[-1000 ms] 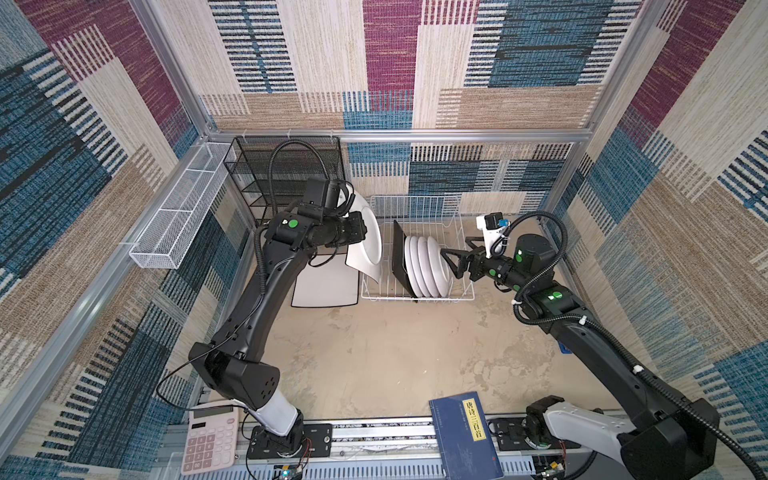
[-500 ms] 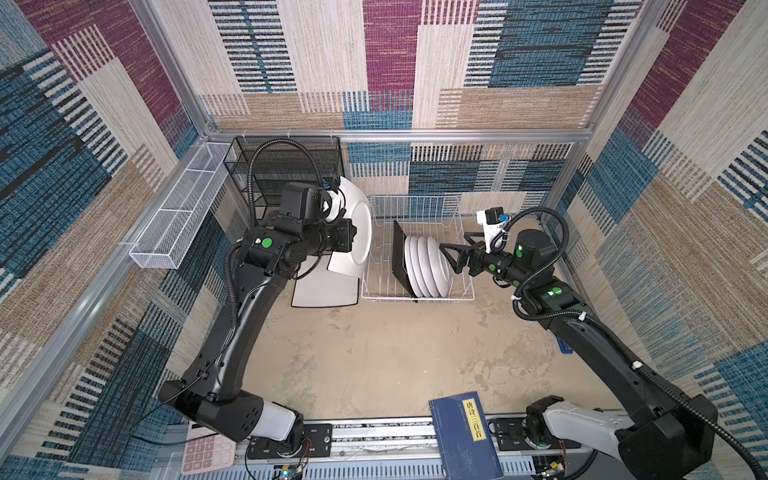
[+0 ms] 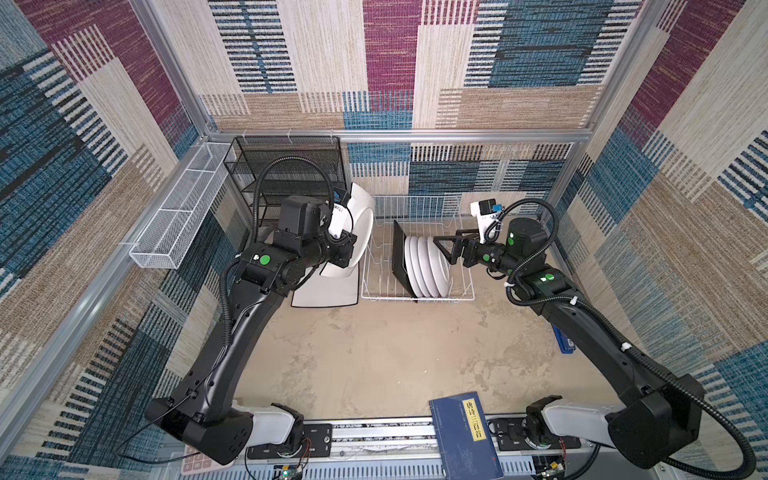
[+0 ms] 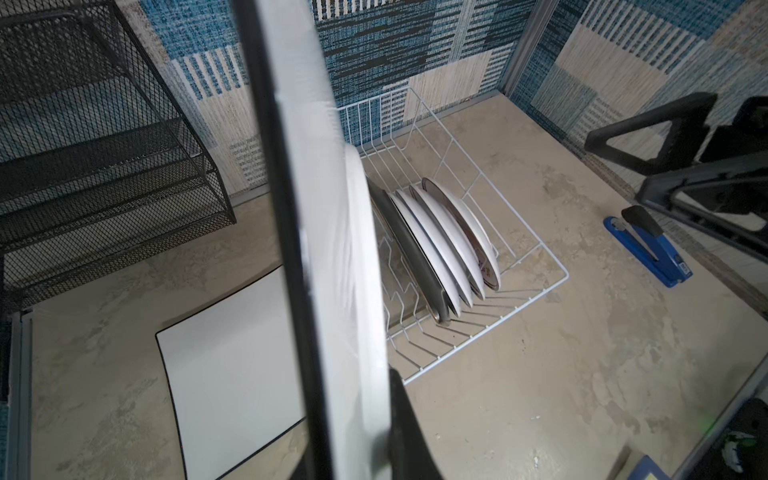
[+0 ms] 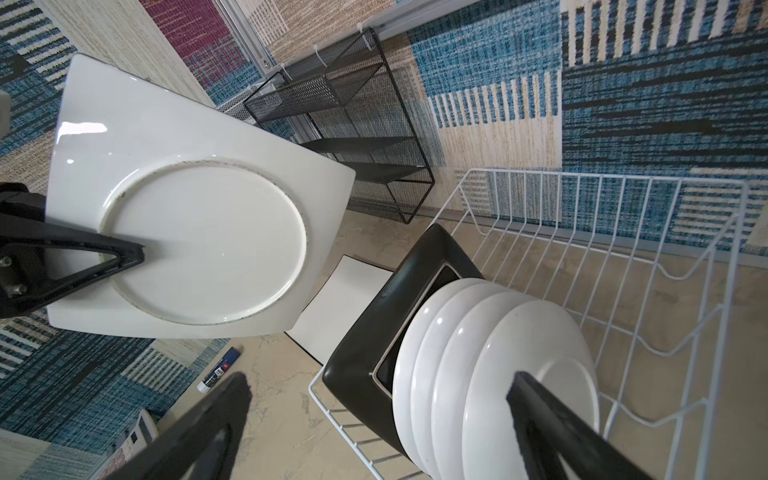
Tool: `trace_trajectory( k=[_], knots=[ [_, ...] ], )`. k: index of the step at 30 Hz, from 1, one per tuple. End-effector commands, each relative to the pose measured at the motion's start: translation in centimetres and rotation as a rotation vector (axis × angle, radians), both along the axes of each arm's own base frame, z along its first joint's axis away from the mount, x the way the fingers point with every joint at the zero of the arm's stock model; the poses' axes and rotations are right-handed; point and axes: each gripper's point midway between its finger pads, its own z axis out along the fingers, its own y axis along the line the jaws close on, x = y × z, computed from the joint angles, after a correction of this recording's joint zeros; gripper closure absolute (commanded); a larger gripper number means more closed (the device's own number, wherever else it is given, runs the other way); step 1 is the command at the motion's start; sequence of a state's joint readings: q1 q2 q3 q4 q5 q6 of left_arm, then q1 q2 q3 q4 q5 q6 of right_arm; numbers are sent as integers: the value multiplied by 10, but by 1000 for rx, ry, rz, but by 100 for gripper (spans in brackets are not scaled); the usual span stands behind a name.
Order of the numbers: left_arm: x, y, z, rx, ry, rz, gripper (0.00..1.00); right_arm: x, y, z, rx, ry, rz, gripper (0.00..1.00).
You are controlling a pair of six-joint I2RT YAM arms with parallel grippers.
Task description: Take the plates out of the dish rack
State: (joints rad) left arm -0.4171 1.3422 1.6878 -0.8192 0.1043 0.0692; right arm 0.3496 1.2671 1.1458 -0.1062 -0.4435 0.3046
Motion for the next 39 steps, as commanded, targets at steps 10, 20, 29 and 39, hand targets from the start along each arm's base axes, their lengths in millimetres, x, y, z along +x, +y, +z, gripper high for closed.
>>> trace_trajectory(
  k=[10,20,29,39],
  knots=[
    [-5,-35,26,308,-455,-203,100,1,-3,13,236,159,139,1],
    [2,-49,15,648,-716,-190,100,-3,-1,28,305,181,203,0],
    [1,-69,1,877,-899,-209,100,5,4,14,318,262,214,1],
    [1,-93,-12,963,-988,-283,100,8,9,-8,330,359,229,3]
  ],
)
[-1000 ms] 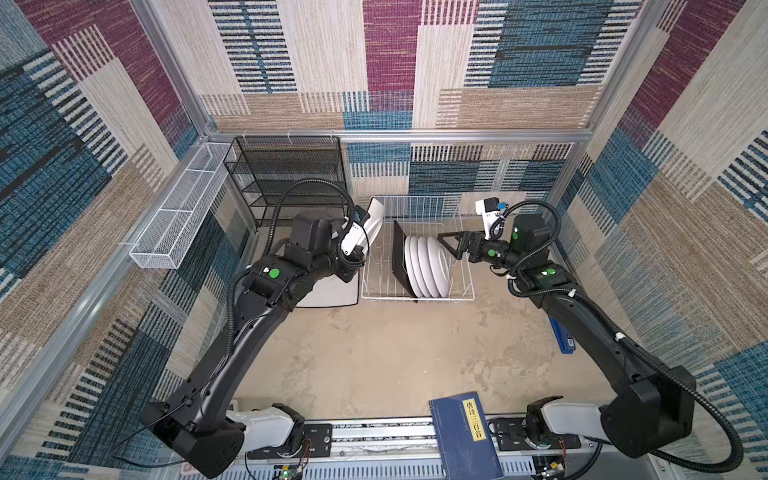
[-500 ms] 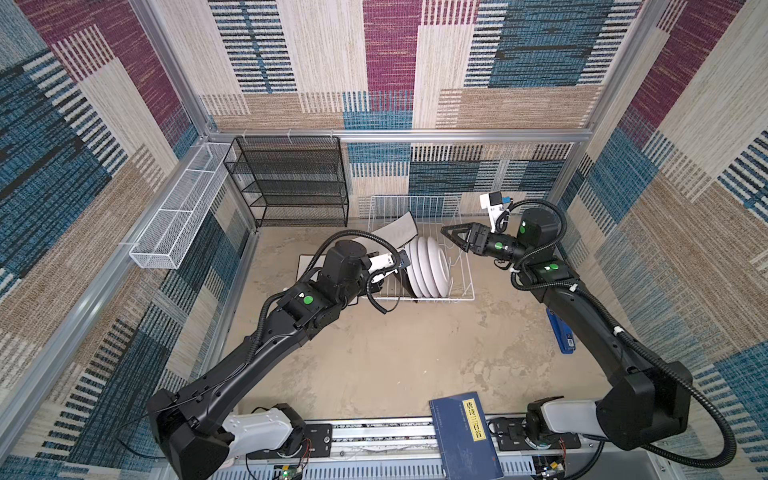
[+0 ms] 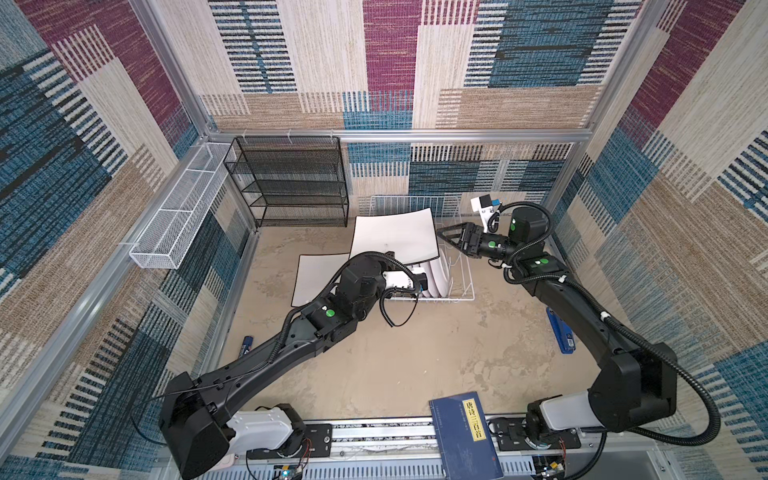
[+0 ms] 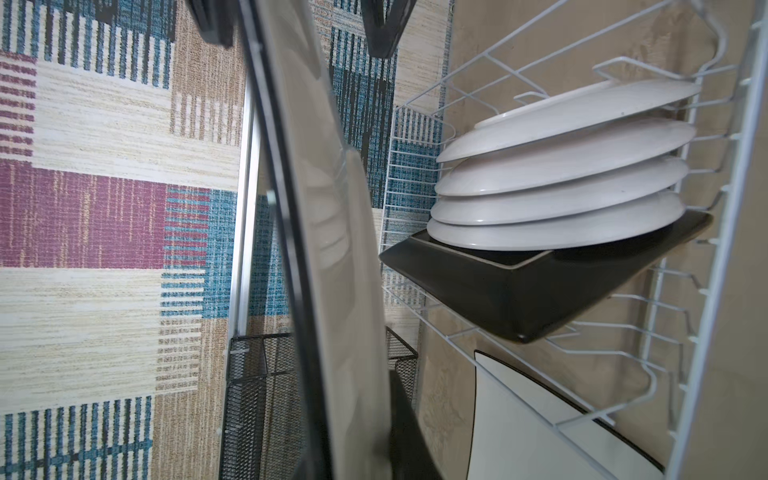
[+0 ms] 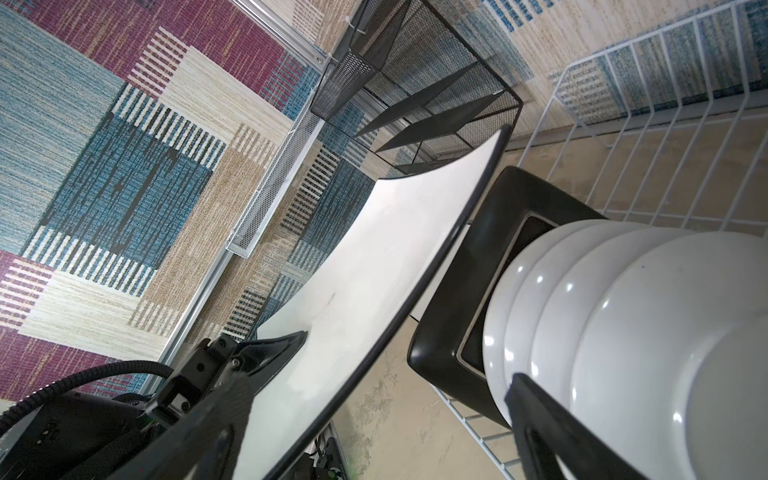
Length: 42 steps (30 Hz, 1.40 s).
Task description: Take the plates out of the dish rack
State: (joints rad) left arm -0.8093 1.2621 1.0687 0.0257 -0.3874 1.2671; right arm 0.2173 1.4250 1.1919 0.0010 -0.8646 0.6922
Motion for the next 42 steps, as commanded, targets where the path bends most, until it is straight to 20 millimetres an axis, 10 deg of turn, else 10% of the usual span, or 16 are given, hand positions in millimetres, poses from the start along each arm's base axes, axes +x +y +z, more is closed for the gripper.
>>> trace_trajectory(
  k=[1,14,42],
  knots=[
    [5,-7,47,-67,-190,-5,100,-3,4,-1,23,21,23,5],
    [5,-23,42,-89,-241,-25,100,0,22,-25,23,115,58,20],
    [12,-30,24,-70,-238,-1,97,-10,33,-9,69,90,152,81]
  ],
)
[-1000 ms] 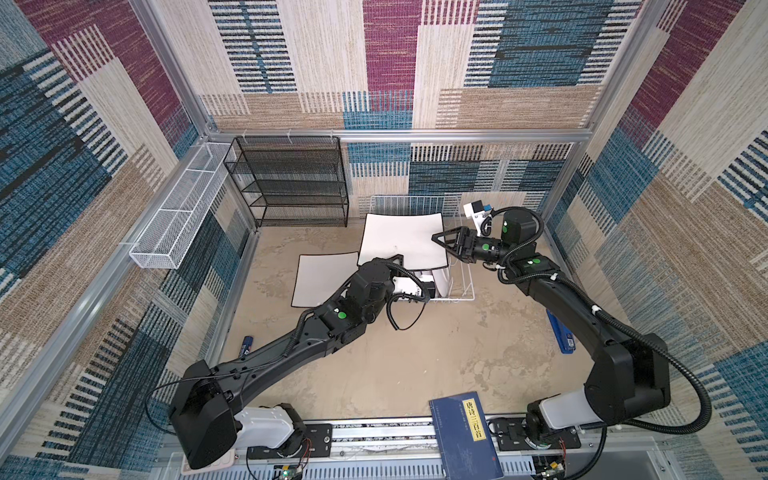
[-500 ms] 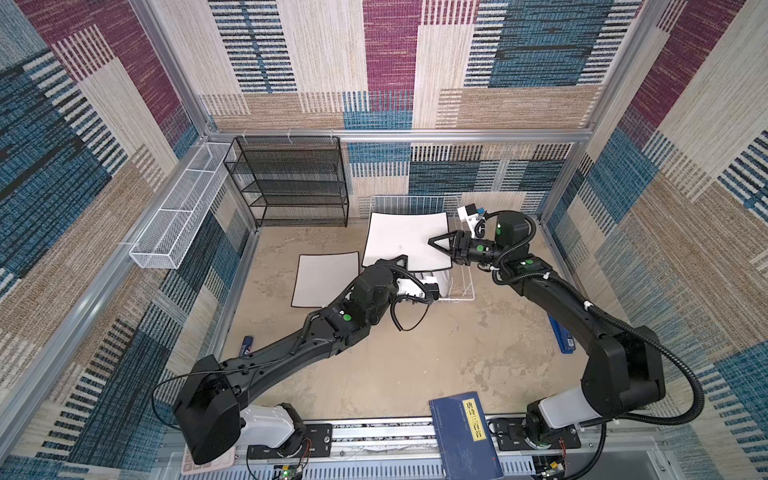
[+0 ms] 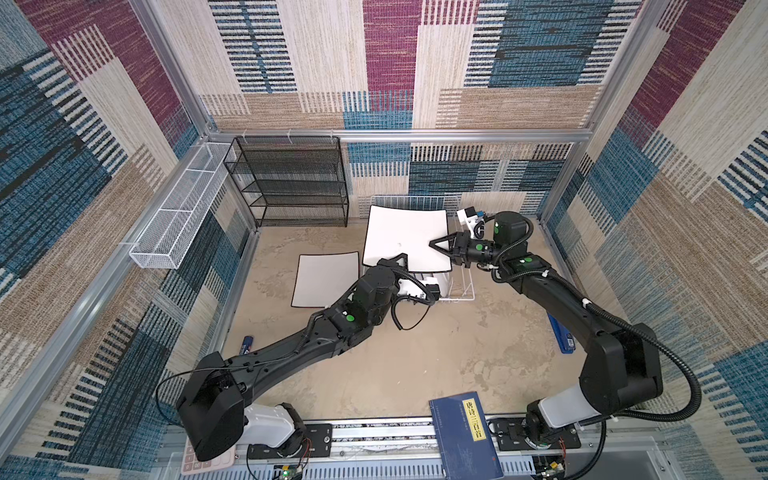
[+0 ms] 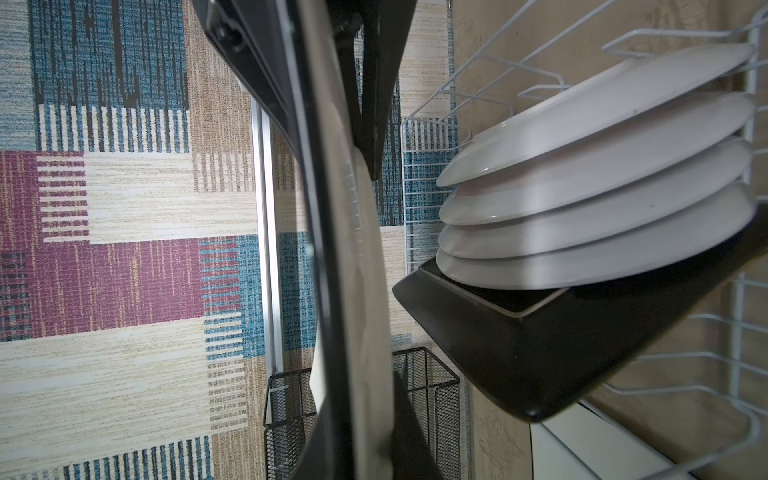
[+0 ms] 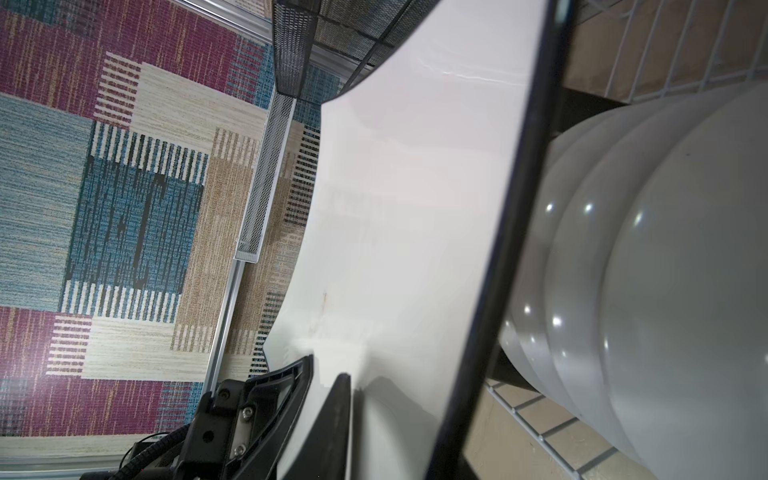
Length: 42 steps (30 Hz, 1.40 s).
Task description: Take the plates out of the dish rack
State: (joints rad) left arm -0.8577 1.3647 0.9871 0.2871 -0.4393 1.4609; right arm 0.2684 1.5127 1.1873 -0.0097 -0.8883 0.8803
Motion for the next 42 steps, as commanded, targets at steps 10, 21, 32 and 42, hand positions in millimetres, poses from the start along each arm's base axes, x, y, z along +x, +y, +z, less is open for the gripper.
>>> trace_trajectory(
  k=[10,21,32,42],
  knots=[
    [6,5,42,-261,-91,53,53,-9,6,40,54,-203,85,100],
    [-5,21,38,-351,-11,83,13,16,-25,76,136,-262,-69,100],
    [-32,43,51,-564,168,86,7,33,-51,92,176,-305,-198,100],
    [-41,81,115,-1205,521,58,5,32,-49,85,164,-306,-171,100]
  ],
)
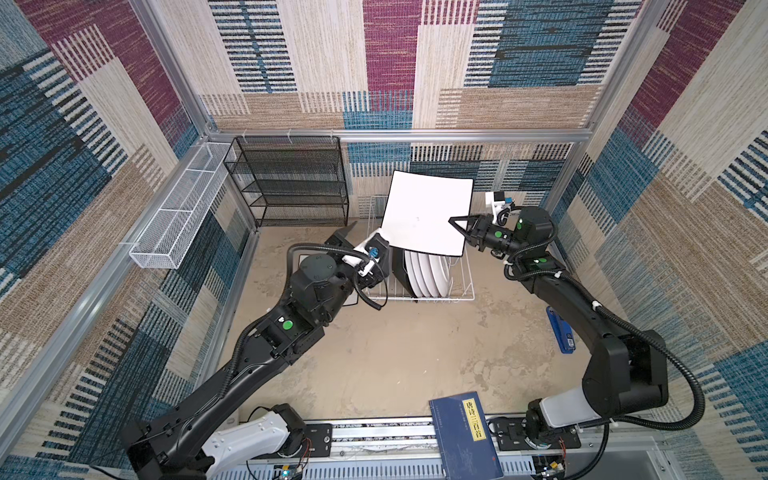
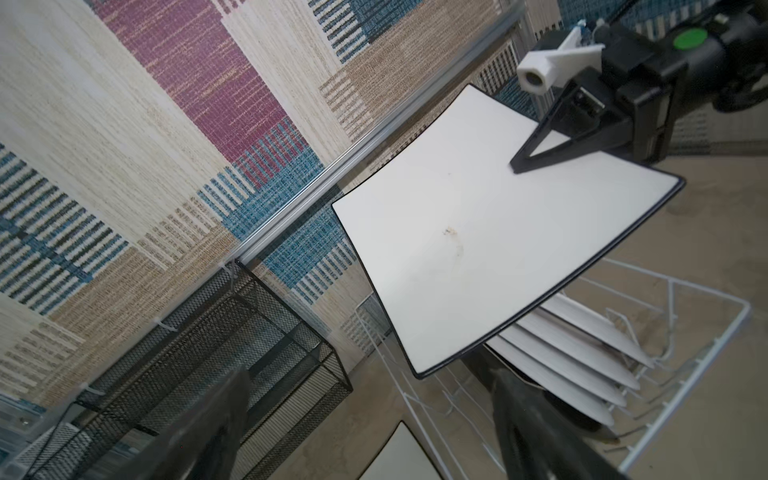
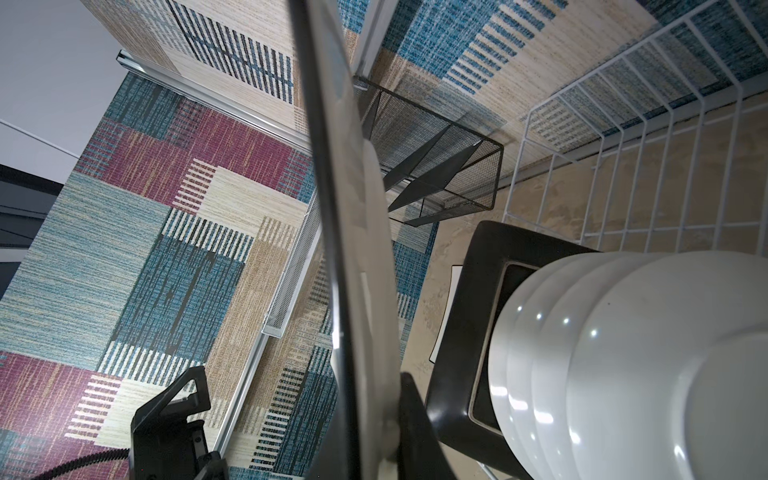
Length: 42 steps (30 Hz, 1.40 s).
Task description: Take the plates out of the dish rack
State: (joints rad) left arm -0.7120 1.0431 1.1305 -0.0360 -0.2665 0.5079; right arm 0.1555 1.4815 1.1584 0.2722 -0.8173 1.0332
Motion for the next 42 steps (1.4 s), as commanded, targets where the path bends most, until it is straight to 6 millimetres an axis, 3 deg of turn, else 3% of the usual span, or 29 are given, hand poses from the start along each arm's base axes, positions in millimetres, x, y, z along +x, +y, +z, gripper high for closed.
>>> trace_trajectory(
  k=[1,5,8,17,21,29,42],
  knots=[
    [2,7,1,-309,220,-35,4,-6,2,34,25,-164,23,100],
    [23,24,1,-477,406,13,4,-9,1,33,4,-171,20,100],
    [39,24,-6,-585,530,10,4,-13,1,33,-10,-183,29,100],
    [87,13,-38,-900,844,-109,5,-26,5,31,-33,-211,77,100],
    [102,-3,-49,-975,962,-231,7,-28,7,26,-36,-200,99,100],
    [107,-42,-55,-992,1106,-472,13,-27,10,15,-37,-173,127,100],
    [109,-73,-79,-947,1233,-553,18,-27,15,4,-33,-147,180,100]
  ],
)
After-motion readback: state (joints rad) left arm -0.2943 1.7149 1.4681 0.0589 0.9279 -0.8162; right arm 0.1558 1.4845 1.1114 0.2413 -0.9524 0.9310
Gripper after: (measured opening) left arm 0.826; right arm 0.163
